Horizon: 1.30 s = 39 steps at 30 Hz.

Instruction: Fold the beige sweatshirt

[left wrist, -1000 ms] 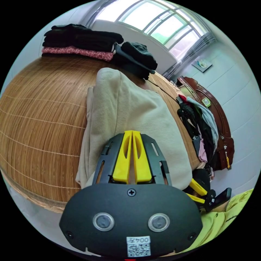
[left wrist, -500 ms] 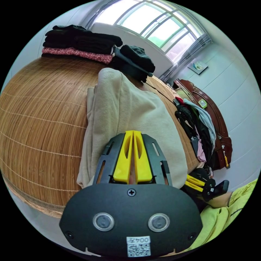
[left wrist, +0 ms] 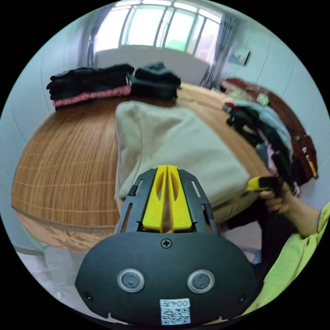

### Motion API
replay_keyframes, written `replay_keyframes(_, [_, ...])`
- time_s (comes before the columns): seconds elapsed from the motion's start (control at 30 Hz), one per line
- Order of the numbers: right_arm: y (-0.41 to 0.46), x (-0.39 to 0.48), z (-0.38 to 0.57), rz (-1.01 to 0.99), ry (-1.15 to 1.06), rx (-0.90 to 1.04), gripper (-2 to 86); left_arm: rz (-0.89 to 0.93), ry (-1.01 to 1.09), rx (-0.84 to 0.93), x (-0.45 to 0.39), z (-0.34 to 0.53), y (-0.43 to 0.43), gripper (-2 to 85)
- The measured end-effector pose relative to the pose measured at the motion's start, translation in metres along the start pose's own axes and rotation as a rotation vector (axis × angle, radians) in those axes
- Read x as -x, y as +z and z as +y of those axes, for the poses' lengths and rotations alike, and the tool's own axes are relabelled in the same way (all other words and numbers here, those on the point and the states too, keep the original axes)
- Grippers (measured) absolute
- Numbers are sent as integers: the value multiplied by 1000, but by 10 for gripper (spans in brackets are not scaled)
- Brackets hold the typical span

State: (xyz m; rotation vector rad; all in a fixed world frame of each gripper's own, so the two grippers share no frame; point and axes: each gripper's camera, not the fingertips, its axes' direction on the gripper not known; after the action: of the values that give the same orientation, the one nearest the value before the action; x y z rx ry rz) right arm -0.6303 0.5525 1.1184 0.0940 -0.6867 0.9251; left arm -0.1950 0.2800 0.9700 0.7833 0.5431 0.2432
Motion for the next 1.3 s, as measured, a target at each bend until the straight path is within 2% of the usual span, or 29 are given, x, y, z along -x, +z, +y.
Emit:
replay_keyframes(0.17, [-31, -14, 16, -95, 12, -97, 180, 101, -98, -129, 20, 27, -1, 1])
replay_keyframes(0.33, [9, 12, -18, -62, 3, -9, 210, 93, -93, -142, 13, 20, -13, 1])
replay_keyframes(0.4, [34, 18, -30, -68, 39, 48, 167, 101, -96, -136, 13, 15, -17, 1])
replay_keyframes(0.43, [50, 23, -35, -58, 57, 103, 109, 95, -89, -126, 12, 10, -21, 2])
replay_keyframes(0.5, [56, 42, -33, 94, 11, 102, 76, 89, -77, -114, 12, 4, -28, 2])
replay_keyframes(0.57, [62, 66, -18, 207, -102, 75, 67, 110, -77, -118, 15, 4, -33, 2])
replay_keyframes(0.63, [80, 63, -6, 261, -123, 86, 68, 138, -62, -148, 14, 8, -34, 3])
replay_keyframes(0.8, [84, 77, 14, 190, -132, 51, 82, 151, -145, -130, 5, -15, -60, 3])
replay_keyframes(0.9, [57, 114, 44, 436, -222, -47, 59, 110, -145, -216, -24, -27, -107, 3])
replay_keyframes(0.93, [46, 125, 57, 582, -256, -103, 47, 80, -133, -216, -40, -35, -118, 3])
replay_keyframes(1.07, [33, 125, 83, 1054, -275, -196, 2, -106, 27, -91, -106, -72, -109, 4])
replay_keyframes(1.17, [44, 112, 93, 1227, -260, -181, -5, -234, 154, 9, -157, -92, -80, 5])
replay_keyframes(1.3, [69, 103, 108, 1256, -283, -155, -6, -392, 258, 33, -205, -98, -63, 6])
